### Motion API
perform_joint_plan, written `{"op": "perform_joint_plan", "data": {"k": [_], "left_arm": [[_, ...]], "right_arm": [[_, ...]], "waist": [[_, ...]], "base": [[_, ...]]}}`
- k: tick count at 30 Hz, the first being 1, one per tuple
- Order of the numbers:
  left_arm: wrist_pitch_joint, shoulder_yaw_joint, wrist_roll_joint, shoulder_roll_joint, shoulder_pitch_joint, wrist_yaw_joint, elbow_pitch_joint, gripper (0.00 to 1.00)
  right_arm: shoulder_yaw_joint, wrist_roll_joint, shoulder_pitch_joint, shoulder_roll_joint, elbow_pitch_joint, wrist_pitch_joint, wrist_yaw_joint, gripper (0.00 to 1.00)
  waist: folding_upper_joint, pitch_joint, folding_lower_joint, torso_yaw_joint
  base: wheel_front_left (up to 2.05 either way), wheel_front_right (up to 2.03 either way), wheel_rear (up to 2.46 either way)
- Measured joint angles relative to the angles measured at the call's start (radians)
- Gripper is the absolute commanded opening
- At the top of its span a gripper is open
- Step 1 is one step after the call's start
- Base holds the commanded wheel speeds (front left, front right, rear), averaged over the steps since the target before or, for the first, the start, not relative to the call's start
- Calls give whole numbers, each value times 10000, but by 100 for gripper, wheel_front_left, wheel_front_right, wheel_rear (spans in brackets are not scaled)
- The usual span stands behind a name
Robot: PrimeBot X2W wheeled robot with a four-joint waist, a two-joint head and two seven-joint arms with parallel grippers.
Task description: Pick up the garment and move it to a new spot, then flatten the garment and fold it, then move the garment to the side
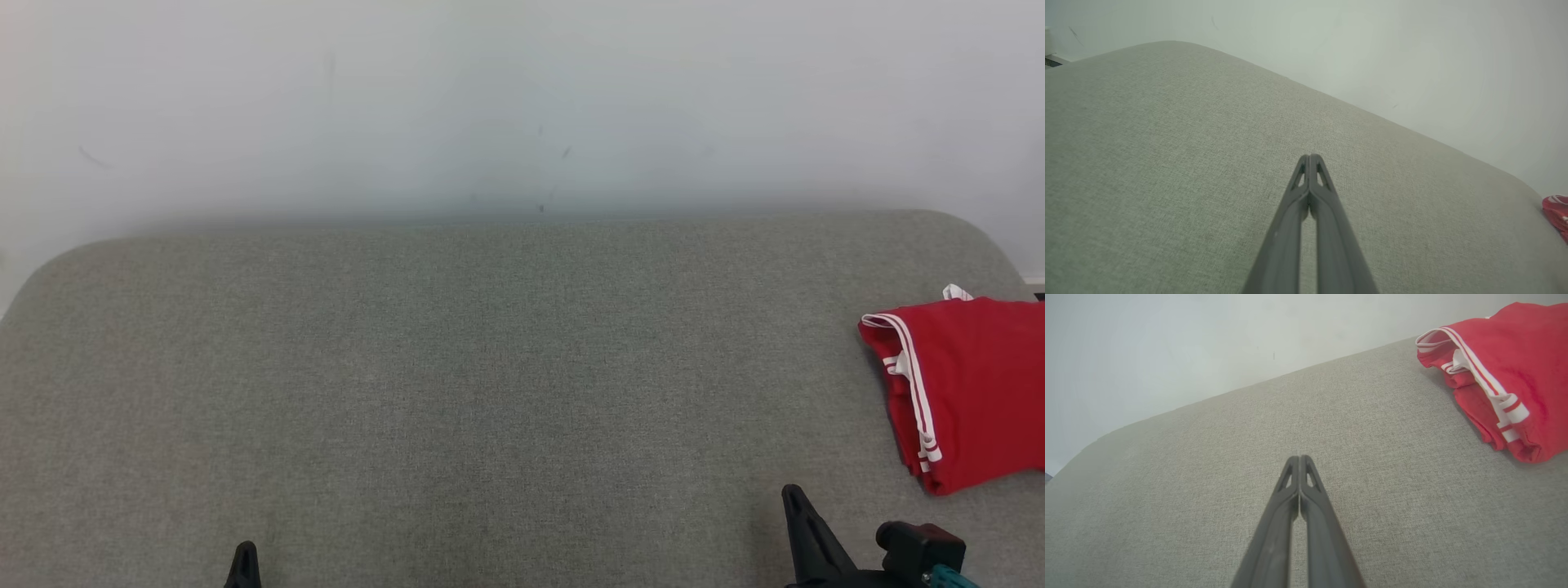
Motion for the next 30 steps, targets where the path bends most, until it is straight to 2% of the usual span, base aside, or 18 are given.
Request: {"op": "perform_joint_plan", "data": {"k": [18, 30], "left_arm": [[779, -23, -2744, 2, -687, -2, 293, 0], [1141, -29, -4215, 6, -1055, -2, 428, 0]], "right_arm": [[-483, 3022, -252, 0, -98, 476, 0, 0], [-740, 4566, -345, 0, -123, 706, 0, 0]], "waist": [[0, 24, 0, 14], [0, 39, 0, 22]], "base": [[0, 0, 0], [0, 0, 0]]}}
